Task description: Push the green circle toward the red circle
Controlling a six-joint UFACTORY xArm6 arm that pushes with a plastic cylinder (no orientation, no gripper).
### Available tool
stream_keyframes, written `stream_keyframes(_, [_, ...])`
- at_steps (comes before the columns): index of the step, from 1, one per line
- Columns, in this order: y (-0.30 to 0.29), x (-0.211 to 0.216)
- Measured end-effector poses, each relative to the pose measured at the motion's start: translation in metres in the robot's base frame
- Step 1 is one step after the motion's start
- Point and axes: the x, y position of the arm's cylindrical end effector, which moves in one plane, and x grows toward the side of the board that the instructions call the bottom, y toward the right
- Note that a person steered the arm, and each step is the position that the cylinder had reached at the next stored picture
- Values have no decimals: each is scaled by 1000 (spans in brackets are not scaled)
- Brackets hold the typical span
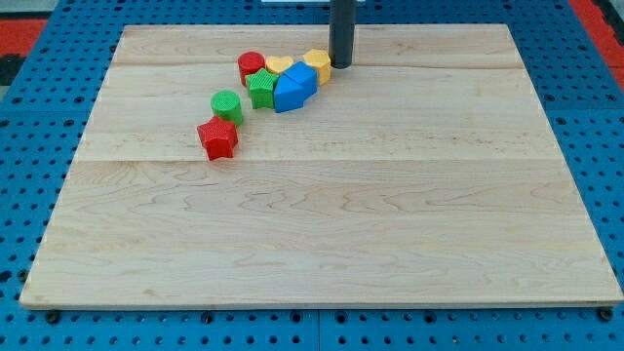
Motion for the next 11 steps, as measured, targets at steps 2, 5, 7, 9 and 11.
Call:
stream_keyframes(2, [28, -7])
stream_keyframes(5, [-21, 122])
stream_keyframes(7, [-60, 121])
stream_keyframes(9, [-124, 118])
stream_keyframes(11, [-159, 72])
